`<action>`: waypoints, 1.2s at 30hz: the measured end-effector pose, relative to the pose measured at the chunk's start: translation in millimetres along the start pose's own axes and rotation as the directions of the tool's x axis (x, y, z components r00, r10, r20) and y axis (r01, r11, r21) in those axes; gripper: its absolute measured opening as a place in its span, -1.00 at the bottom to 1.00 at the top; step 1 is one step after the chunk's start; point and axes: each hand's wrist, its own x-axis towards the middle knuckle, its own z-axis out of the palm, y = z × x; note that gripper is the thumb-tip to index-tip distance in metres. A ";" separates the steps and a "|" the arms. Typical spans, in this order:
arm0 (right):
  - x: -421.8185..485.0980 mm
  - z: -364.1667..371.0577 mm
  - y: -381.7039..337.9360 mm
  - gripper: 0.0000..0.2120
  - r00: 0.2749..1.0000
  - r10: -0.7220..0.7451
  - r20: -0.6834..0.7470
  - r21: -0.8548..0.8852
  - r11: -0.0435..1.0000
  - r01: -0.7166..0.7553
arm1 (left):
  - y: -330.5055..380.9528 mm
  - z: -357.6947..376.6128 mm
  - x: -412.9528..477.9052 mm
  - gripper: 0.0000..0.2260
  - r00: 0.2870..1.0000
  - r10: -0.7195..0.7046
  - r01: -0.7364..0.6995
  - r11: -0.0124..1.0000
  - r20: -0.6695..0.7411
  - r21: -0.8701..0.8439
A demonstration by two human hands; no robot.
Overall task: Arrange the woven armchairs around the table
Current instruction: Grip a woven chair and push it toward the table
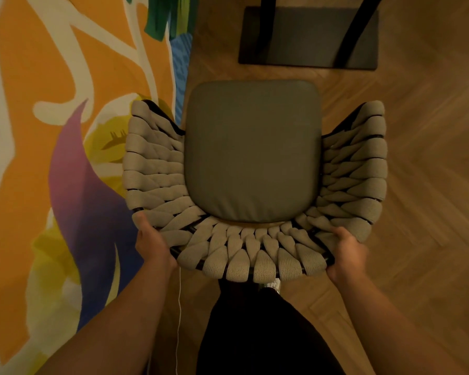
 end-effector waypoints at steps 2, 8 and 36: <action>-0.2 14.0 -7.4 -0.83 1.000 0.000 0.002 0.013 1.000 0.000 | 13.2 10.7 2.0 -0.21 1.000 0.000 0.000 0.999 0.007 -0.032; 3.8 53.9 -25.7 -0.67 0.999 -0.005 -0.049 0.007 1.000 0.005 | 46.6 42.8 23.6 -0.16 0.999 -0.025 0.026 0.999 0.047 -0.023; 41.5 164.4 -111.8 -0.79 0.999 0.010 -0.031 -0.047 0.999 -0.011 | 125.2 147.4 66.9 0.09 0.996 -0.009 0.007 1.000 0.085 0.021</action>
